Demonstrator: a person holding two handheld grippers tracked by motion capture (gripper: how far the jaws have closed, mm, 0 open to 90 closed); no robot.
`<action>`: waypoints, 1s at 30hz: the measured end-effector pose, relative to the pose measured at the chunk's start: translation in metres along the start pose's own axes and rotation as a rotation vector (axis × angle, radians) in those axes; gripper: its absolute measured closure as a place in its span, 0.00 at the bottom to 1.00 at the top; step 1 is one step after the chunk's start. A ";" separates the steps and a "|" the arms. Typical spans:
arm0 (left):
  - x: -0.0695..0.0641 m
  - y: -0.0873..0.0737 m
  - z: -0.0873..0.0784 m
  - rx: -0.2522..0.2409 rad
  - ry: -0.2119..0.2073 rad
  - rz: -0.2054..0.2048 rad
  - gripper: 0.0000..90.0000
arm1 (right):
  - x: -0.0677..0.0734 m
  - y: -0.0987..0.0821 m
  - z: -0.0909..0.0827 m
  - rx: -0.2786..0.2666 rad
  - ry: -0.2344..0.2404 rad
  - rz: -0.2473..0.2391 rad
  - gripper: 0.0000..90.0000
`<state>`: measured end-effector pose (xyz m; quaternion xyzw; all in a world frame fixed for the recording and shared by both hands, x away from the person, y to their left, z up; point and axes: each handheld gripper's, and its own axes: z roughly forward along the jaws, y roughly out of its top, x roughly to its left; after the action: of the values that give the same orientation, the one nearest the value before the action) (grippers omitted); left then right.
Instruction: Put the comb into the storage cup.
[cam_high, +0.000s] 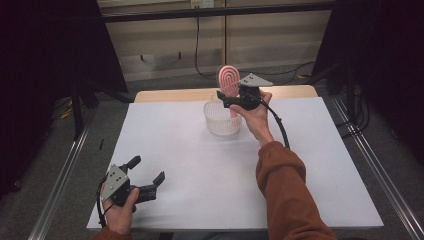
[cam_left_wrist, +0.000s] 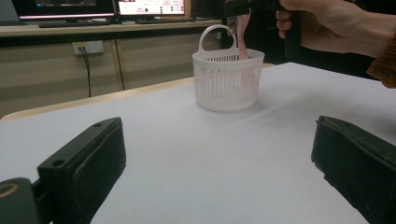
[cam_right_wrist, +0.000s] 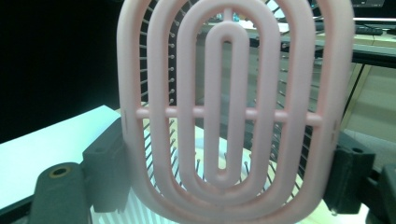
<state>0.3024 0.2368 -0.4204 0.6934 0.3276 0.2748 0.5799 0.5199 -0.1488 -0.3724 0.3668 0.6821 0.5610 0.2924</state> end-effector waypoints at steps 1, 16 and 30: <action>0.000 0.000 0.000 -0.003 -0.001 -0.002 0.03 | 0.000 -0.001 -0.001 0.002 -0.002 -0.001 0.21; 0.000 0.000 0.001 0.004 -0.001 0.001 0.03 | -0.003 -0.015 -0.004 0.025 -0.003 0.002 0.21; -0.001 0.000 0.001 0.005 -0.004 -0.003 0.03 | 0.001 -0.017 -0.001 0.034 0.009 -0.025 0.21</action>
<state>0.3028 0.2356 -0.4209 0.6950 0.3282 0.2720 0.5791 0.5149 -0.1501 -0.3892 0.3606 0.6975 0.5472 0.2898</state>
